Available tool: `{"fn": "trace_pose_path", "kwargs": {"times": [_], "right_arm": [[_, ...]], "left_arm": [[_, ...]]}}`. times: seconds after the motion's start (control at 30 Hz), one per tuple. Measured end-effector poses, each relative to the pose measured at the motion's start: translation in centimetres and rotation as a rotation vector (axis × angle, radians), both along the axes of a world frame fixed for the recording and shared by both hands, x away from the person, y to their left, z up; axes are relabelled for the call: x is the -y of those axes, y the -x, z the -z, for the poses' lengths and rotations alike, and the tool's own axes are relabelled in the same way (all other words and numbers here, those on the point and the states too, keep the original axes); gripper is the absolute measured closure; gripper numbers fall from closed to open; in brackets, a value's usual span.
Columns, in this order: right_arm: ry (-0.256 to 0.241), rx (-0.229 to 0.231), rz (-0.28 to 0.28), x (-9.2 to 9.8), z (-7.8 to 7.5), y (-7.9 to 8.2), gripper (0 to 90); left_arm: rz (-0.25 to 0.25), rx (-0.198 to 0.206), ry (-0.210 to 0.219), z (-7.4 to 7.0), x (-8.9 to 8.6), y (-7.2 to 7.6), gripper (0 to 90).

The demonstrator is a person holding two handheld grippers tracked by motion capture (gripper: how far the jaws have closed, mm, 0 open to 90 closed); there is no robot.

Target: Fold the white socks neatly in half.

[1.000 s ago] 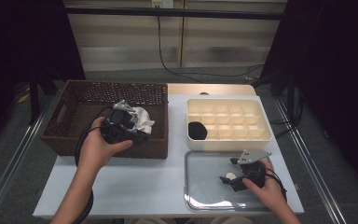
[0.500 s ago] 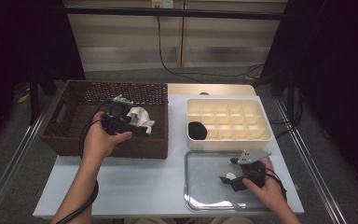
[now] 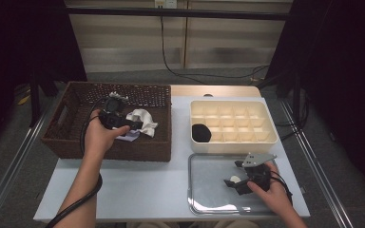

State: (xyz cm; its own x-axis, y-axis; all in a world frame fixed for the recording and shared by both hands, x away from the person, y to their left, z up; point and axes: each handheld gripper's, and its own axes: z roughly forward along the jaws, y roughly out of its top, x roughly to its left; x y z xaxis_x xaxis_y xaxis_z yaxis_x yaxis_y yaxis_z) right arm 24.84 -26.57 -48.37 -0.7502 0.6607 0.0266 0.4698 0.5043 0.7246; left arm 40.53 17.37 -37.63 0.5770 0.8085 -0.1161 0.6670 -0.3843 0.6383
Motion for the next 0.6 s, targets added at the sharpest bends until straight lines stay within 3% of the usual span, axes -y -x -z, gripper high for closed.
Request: {"fn": "trace_pose_path", "kwargs": {"times": [0.13, 0.6], "right_arm": [[0.0, 0.0, 0.0, 0.0, 0.0, 0.0, 16.1], [0.0, 0.0, 0.0, 0.0, 0.0, 0.0, 16.1]], "left_arm": [[-0.009, 0.002, -0.033, 0.2, -0.2, -0.6, 24.4], [-0.052, -0.039, -0.029, 1.1, -0.7, -2.4, 25.7]]}}
